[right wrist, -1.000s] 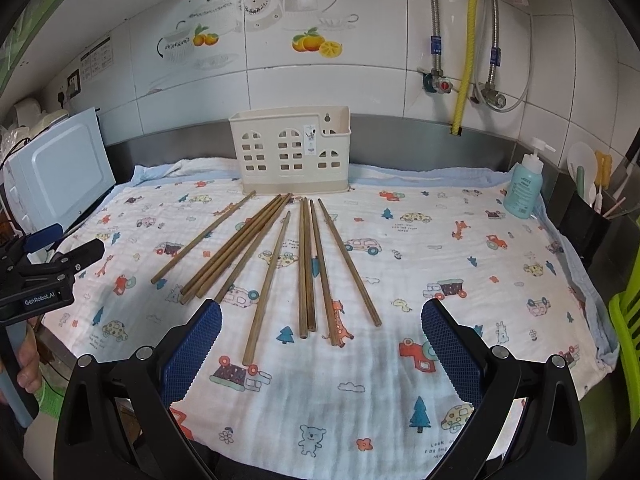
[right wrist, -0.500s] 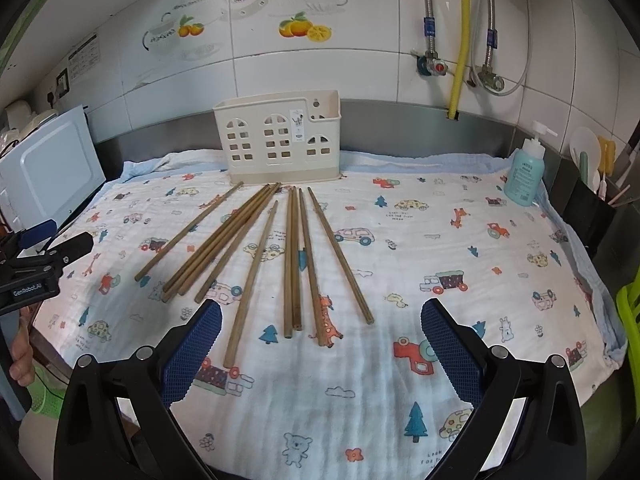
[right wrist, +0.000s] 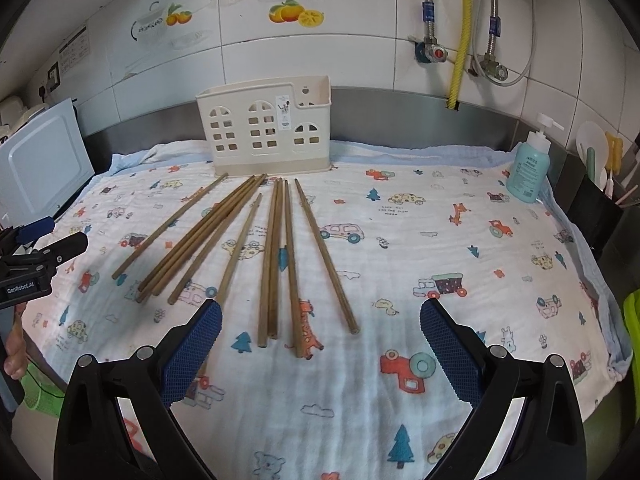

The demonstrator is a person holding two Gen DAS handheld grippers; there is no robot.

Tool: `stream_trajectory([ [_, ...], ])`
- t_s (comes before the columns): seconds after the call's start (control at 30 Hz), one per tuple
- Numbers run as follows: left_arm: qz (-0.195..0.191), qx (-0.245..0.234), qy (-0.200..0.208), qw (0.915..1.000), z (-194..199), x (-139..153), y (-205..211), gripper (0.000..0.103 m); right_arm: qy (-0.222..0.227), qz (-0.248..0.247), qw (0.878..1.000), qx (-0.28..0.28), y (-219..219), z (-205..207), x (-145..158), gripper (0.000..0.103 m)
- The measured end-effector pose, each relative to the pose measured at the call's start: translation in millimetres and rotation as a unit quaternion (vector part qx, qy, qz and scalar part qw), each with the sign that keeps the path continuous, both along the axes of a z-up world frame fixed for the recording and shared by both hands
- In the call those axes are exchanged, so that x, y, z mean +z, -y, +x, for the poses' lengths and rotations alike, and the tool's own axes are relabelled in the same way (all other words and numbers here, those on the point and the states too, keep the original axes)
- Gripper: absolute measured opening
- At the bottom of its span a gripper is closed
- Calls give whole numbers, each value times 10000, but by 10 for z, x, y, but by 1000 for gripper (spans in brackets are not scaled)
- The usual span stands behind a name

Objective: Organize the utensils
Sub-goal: 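Lower the left tool and grasp a wooden chopstick while the right tool grasps another chopstick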

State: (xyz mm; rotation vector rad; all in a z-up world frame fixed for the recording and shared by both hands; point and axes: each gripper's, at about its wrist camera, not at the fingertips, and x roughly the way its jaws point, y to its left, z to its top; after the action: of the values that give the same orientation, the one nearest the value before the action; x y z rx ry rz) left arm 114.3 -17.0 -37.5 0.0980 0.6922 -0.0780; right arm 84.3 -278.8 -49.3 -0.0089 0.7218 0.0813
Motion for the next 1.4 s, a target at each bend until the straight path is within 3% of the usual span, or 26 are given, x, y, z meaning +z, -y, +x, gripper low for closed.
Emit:
stream_trajectory([
  [0.33,-150,104,-276,9995,201,-233,-86,96,-272,17,9996,42,110,223,-180,85],
  [0.4,-154,93,-333,9993,239,-264,-88,85,-312,44,9995,49,136,279,-221,81],
  [0.73,-269,-60,-586,9979,469,-436,-88,71,-520,166,9985,72,203,522,-411,70],
  [0.93,-334,-178,-768,9963,589,-534,-64,66,-642,179,9977,153,201,631,-495,56],
  [1.07,-443,-292,-906,9945,663,-593,-49,52,-687,162,9973,194,193,673,-527,50],
  [1.4,-480,-372,-994,9932,722,-659,-13,50,-719,124,9970,268,170,735,-566,29],
])
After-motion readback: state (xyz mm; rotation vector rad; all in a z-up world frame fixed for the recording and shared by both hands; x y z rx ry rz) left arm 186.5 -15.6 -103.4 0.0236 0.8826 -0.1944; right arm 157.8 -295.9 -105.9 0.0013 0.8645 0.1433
